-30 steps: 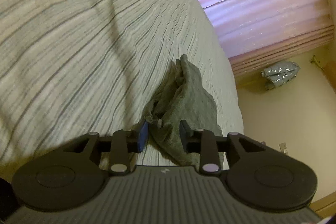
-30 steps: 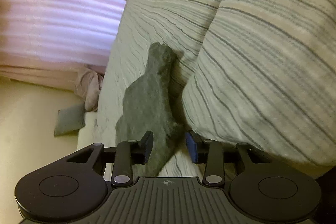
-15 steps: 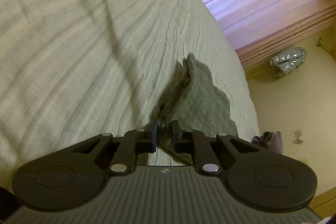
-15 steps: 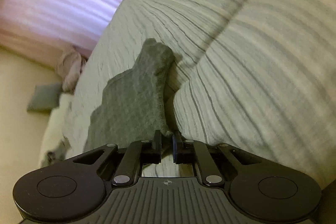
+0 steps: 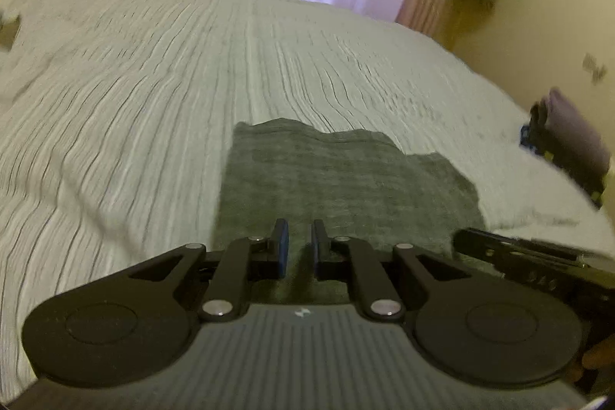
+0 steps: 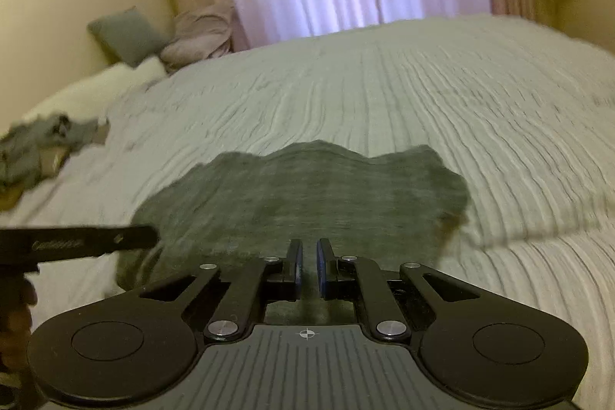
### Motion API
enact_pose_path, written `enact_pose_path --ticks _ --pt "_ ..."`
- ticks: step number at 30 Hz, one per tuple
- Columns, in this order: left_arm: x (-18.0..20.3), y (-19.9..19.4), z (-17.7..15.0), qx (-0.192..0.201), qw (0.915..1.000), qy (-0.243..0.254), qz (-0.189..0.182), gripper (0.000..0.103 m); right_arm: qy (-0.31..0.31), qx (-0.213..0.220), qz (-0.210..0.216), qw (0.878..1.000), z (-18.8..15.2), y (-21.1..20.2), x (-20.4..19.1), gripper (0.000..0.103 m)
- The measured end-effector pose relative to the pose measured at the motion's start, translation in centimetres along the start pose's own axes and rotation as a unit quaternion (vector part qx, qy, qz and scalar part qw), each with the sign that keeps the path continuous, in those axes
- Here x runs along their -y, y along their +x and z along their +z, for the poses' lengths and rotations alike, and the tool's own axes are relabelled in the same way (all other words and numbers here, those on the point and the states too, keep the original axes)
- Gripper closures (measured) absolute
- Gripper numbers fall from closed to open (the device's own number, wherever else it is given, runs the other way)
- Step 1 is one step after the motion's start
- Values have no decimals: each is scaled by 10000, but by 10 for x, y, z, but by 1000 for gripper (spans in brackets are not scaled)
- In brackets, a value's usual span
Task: Fold clothes
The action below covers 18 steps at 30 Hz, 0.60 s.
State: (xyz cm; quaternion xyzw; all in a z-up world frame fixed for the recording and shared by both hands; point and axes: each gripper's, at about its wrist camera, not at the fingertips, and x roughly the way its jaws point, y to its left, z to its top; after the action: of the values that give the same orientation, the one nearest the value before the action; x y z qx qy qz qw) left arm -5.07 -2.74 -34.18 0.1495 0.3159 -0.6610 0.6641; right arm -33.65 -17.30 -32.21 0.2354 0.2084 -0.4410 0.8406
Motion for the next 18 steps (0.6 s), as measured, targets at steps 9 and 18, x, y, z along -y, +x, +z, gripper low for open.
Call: enact_pose_path --ticks 9,18 --pt "-23 33 -5 40 9998 200 64 100 -267 -151 -713 9970 -23 26 32 94" --pt "-16 -21 -2 148 9995 -207 213 99 395 183 -741 9963 -4 -25 46 94"
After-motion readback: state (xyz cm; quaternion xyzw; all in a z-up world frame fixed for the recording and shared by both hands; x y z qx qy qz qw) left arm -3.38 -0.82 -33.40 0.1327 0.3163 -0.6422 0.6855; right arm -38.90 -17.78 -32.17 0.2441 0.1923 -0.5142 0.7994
